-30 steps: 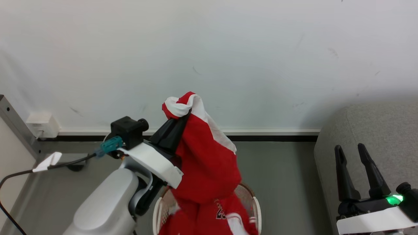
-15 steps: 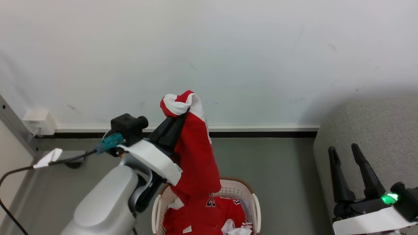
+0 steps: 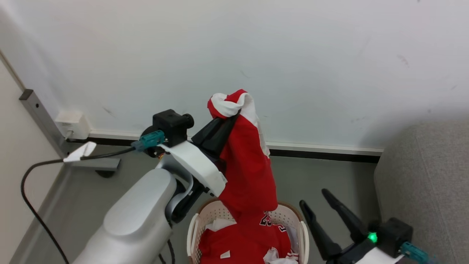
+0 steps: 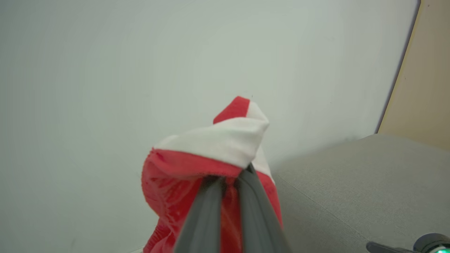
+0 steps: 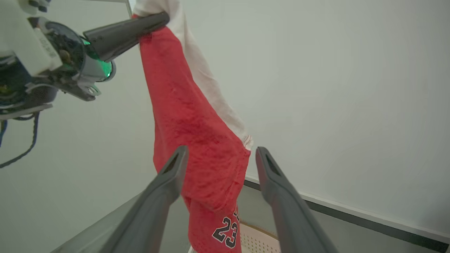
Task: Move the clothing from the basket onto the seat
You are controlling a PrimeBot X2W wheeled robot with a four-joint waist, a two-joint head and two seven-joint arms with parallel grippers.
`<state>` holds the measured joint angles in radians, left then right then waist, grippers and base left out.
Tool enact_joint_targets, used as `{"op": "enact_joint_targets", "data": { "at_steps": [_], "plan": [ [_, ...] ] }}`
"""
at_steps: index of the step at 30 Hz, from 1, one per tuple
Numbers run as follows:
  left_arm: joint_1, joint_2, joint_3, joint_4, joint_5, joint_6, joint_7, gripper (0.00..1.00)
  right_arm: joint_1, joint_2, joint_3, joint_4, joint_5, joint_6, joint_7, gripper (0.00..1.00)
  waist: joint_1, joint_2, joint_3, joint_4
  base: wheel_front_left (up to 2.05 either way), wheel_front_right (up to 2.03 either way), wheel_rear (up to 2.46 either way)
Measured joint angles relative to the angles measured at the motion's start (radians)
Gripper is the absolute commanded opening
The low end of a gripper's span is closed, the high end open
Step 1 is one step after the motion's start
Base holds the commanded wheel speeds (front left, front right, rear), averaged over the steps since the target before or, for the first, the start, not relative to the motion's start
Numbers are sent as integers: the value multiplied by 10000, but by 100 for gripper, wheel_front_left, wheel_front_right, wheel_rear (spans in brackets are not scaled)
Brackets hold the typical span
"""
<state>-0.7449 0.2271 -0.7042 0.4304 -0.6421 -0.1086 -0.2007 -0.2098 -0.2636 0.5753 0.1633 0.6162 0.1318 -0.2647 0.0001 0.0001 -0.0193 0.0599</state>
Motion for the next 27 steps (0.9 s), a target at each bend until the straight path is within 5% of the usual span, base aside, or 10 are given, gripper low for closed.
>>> {"op": "enact_joint_targets", "data": {
  "at_steps": [13,27],
  "plan": [
    [-882,-821,-796,466,-58,-150,100,0,-2541,474,2855,4100,-274,0,0,100,0,0,1,969,0,0,0],
    [-1152,-1452,-2173,546,-593,-203,159,0,-3629,1394,2554,5829,-309,0,-2,100,0,0,-72,2052,0,0,0]
  ]
}}
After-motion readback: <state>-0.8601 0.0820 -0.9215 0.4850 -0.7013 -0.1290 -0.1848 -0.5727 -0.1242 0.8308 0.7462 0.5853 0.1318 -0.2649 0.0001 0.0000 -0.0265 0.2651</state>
